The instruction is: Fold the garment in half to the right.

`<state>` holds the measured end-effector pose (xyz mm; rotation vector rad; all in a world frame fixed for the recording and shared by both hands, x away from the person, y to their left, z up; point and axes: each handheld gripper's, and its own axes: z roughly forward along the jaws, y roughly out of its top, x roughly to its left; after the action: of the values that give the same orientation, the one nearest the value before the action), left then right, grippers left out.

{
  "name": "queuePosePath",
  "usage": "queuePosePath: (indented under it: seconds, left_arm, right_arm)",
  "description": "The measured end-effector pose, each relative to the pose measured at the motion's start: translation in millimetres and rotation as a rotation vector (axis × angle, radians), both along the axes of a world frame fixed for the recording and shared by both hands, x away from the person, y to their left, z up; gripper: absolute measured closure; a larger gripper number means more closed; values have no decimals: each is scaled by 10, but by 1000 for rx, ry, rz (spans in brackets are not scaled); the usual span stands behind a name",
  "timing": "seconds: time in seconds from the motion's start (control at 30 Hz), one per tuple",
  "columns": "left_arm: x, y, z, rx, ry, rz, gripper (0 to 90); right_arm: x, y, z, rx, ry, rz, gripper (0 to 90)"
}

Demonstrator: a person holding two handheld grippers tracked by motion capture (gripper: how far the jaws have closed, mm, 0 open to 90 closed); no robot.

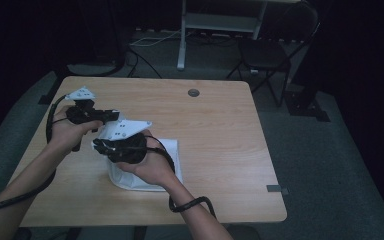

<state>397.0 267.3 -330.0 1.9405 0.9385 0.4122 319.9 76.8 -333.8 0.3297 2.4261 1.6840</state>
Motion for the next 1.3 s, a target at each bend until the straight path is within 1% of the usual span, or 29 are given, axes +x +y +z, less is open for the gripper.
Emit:
queuePosePath:
  seconds: [0.13,0.47,0.6,0.83,1.0,1.03,1.07,1.2,1.3]
  left_arm:
    - [8,-59,-15,-3,-2,-1,835]
    - [41,-174,-24,-28,-9,0,835]
    - [48,-202,-36,-30,-7,0,835]
    - [62,-268,-58,-32,-8,-2,834]
    - [66,-334,-81,-15,-5,-22,834]
    - [64,-348,-82,-2,-7,-31,833]
    - [61,-361,-85,2,-7,-31,833]
    - [58,-407,-98,3,-3,-43,832]
    - [63,-439,-124,9,0,-45,831]
  right_arm:
    - [3,-37,-3,-1,3,-8,781]
    - [19,-151,-28,-2,9,-29,781]
    - [25,-197,-25,5,13,-37,780]
    - [33,-261,-26,0,13,-48,779]
    - [34,-314,-42,-11,10,-54,778]
    - [33,-319,-49,-10,13,-54,778]
    - [31,-328,-60,-13,17,-53,778]
    - [20,-338,-115,-14,24,-55,778]
    - [9,-368,-152,-8,41,-63,777]
